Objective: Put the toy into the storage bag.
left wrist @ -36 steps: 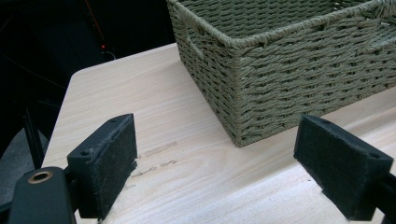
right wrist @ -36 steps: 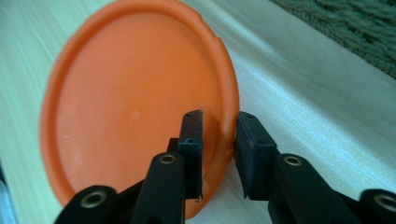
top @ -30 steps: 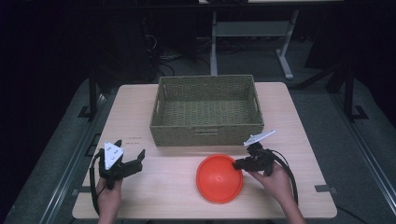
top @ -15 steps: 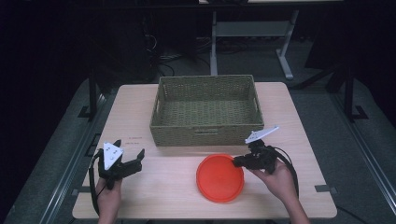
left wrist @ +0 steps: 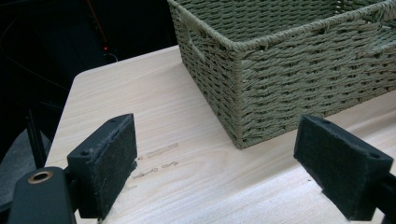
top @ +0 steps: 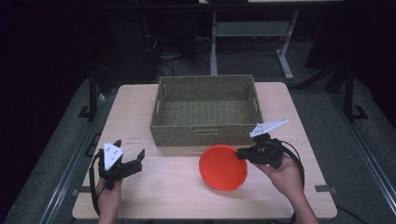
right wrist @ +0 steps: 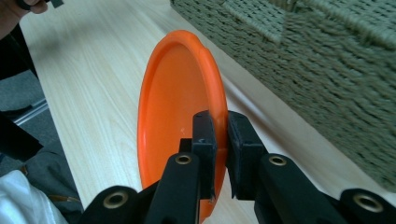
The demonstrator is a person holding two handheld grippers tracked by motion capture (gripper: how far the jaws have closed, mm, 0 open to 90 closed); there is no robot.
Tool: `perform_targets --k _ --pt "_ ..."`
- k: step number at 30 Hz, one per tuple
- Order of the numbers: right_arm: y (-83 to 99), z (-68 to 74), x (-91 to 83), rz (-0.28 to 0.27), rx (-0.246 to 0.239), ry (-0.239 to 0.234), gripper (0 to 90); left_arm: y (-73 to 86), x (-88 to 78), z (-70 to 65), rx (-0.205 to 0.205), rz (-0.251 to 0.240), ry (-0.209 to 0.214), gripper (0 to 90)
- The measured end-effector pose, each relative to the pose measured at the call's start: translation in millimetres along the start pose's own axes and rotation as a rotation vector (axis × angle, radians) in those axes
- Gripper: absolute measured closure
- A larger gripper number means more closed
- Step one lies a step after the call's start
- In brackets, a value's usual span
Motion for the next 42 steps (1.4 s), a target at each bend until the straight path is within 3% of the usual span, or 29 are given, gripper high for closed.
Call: perform_targets --k 26,31,42 --pt "-42.6 -2.4 -26.7 0.03 -0.063 0.032 82.1 -0.2 -0.3 1.3 0.002 0.003 -0.002 12.7" --pt "-51.4 -3.4 -35.5 0.032 -0.044 0.041 82.1 -0.2 0.1 1.1 -0.005 -0.003 -0.003 12.8" --pt "-63.8 -5.0 -43.4 0.033 -0.054 0.054 82.2 -0.2 -0.3 1.6 -0.005 -0.001 -0.005 12.8"
Point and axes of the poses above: each handheld gripper's, and its own axes: x roughly forward along the jaws, y roughly out of its underside, z roughly to its left, the point moved 1 cm from there along x, roughly forward along the jaws, and after that the axes turned 3 degrees about -y, right-handed, at the moved point
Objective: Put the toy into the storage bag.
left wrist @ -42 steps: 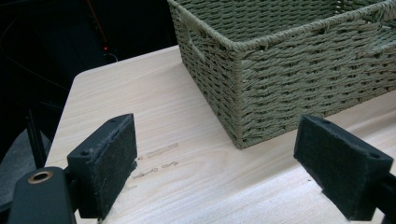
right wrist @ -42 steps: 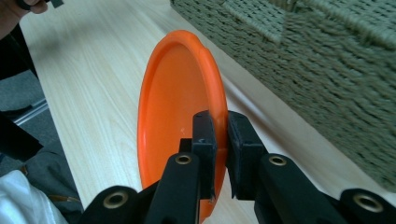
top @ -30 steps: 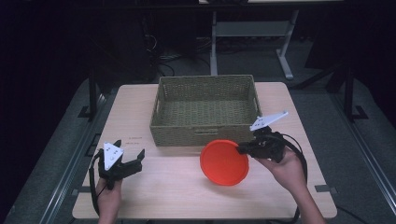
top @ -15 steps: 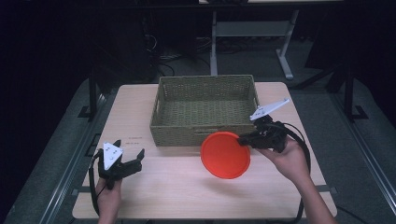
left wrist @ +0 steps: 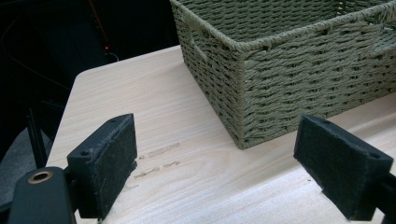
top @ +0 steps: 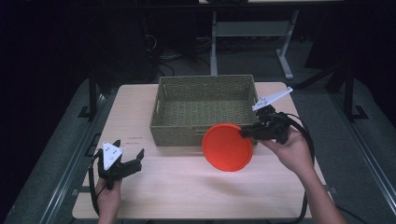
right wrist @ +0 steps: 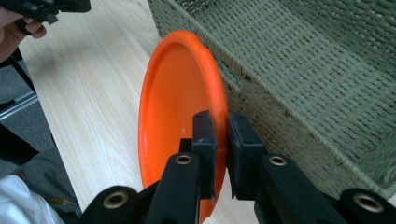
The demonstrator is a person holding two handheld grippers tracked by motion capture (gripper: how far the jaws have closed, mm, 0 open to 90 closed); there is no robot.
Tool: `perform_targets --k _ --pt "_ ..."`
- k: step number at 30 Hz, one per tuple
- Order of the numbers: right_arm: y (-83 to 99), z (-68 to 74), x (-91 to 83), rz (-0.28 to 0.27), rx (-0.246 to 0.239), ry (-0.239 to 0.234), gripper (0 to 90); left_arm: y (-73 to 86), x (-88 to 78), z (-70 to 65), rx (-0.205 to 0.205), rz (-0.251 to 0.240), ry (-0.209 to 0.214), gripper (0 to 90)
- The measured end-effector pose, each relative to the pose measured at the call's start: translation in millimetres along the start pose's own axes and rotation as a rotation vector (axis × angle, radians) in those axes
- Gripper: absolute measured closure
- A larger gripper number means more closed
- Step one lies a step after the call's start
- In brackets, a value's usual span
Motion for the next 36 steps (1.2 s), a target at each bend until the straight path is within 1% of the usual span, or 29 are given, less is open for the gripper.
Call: perform_targets --k 7,10,14,16,19,25,28,33,36 --pt "-10.8 -2.0 -7.3 -0.003 -0.002 0.008 82.1 -0.1 -0.3 0.1 0.001 -0.001 0.0 12.8" --pt "-17.0 -3.8 -13.1 -0.008 -0.011 0.015 82.1 0.0 -0.4 0.5 0.0 0.0 -0.002 12.8" --pt "-21.3 -6.0 -16.3 -0.002 -0.014 0.026 82.1 0.0 -0.5 0.5 0.0 0.0 -0.001 12.8" --pt "-23.6 -7.6 -17.7 0.0 -0.009 0.021 82.1 0.0 -0.4 0.6 -0.001 0.001 -0.002 12.7" --pt "-27.5 -8.9 -19.4 -0.003 -0.004 0.024 82.1 0.0 -0.3 0.6 -0.004 0.0 -0.002 12.8" --pt "-36.7 -8.1 -20.8 0.0 -0.018 0.031 82.1 0.1 -0.4 0.9 -0.006 -0.003 -0.001 12.8" --pt "-44.3 -9.4 -23.9 -0.003 -0.02 0.035 82.1 0.0 -0.7 1.1 -0.007 -0.005 -0.003 12.8" --pt "-51.1 -12.1 -26.9 -0.007 -0.012 0.033 82.1 0.0 -0.6 0.9 -0.005 -0.003 -0.002 12.8" --pt "-56.5 -17.3 -27.2 -0.006 0.0 0.03 82.1 0.0 -0.5 1.0 -0.006 -0.004 -0.001 12.8"
Point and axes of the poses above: each handheld gripper's, and its own axes: x roughly forward along the jaws, y roughly out of its underside, z roughly to its left, the point moved 1 cm from there along x, roughly forward along the jaws, and after that the axes turned 3 degrees about -y, right-handed, at the moved point
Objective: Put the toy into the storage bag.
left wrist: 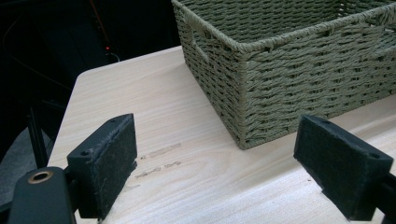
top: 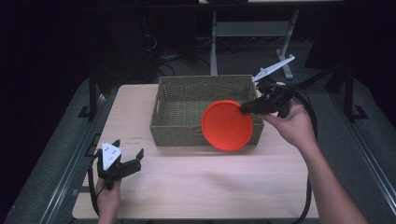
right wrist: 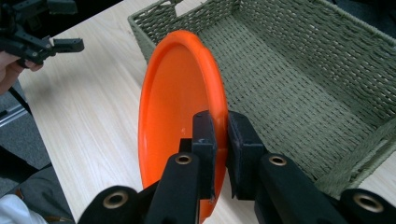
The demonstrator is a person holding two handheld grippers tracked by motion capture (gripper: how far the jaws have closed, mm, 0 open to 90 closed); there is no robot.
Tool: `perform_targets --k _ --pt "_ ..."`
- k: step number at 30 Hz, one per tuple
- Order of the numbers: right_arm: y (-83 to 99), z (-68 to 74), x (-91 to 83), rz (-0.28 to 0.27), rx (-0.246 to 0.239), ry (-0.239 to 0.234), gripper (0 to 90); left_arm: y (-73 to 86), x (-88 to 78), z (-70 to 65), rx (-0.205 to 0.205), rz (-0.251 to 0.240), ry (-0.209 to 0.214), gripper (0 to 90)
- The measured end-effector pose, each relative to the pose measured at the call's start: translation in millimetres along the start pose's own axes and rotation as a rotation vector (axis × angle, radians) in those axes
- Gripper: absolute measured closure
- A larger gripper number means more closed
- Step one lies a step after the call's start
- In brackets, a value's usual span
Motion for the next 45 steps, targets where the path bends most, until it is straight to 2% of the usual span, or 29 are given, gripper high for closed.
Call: perform_targets --k 11,20,31,38,45 --pt "-16.0 -9.2 0.1 0.004 0.018 0.006 82.1 0.0 -0.1 0.6 0.0 -0.002 -0.002 12.8" --pt "-30.3 -21.2 4.1 0.012 0.045 0.034 82.1 0.1 0.1 0.7 -0.002 -0.001 0.0 12.8" --pt "-35.8 -36.0 6.8 0.013 0.08 0.063 82.1 0.2 0.0 0.8 -0.004 -0.001 0.0 12.8" --pt "-33.9 -51.7 8.1 0.01 0.135 0.083 82.1 0.1 0.2 0.5 -0.004 -0.002 0.002 12.8" --pt "-35.4 -61.2 9.1 0.01 0.158 0.102 82.1 0.1 -0.3 0.8 -0.008 0.0 -0.002 12.8"
Point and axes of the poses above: each handheld gripper's, and its own axes: x roughly forward along the jaws, y roughly out of its underside, z roughly to its left, the point moved 1 cm from there along x, roughly forward along the jaws, and after that the axes turned 3 degrees about -y, right-handed, at the moved point
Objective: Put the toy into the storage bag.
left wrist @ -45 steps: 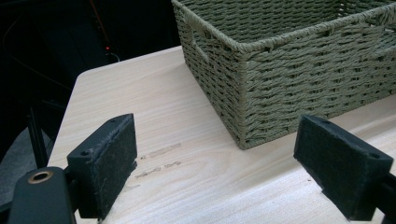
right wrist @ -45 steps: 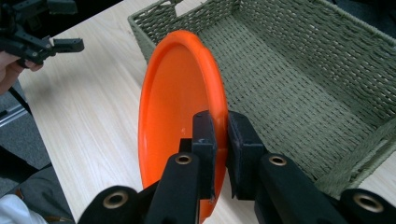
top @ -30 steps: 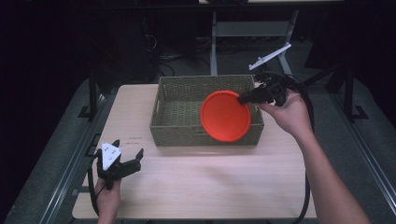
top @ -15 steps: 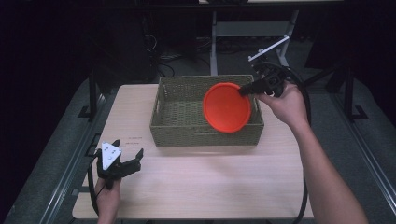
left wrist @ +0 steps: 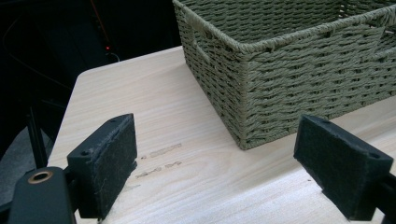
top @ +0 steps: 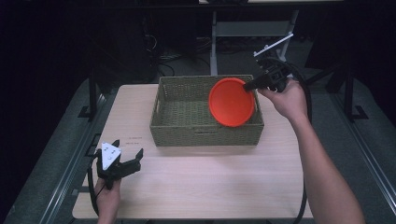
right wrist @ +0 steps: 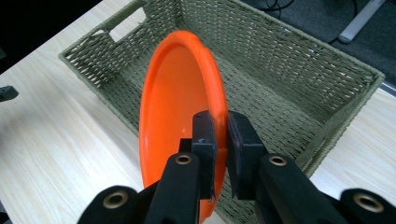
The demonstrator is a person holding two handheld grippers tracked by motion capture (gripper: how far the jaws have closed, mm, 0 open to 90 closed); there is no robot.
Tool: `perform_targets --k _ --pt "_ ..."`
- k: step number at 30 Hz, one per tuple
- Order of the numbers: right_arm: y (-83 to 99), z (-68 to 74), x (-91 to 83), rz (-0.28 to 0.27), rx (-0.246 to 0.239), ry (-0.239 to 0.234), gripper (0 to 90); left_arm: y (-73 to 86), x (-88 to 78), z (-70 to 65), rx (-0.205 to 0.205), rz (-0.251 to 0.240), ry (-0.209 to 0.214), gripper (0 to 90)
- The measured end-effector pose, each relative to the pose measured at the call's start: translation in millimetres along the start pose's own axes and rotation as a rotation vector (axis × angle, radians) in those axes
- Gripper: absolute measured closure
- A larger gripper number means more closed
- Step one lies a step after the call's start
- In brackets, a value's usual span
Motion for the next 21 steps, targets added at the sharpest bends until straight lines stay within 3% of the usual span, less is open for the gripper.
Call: perform_targets --k 21 --pt "-6.3 -18.4 16.6 -0.002 0.052 0.033 82.1 0.2 -0.2 -0.2 0.002 0.0 0.005 12.8"
Point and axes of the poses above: each handheld gripper's, and its own axes: x roughly forward along the jaws, y roughly out of its underside, z roughly to its left, the point moved 1 cm from there along x, roughly forward along the jaws, and after that the axes turned 3 degrees about -y, right-handed, at the moved point
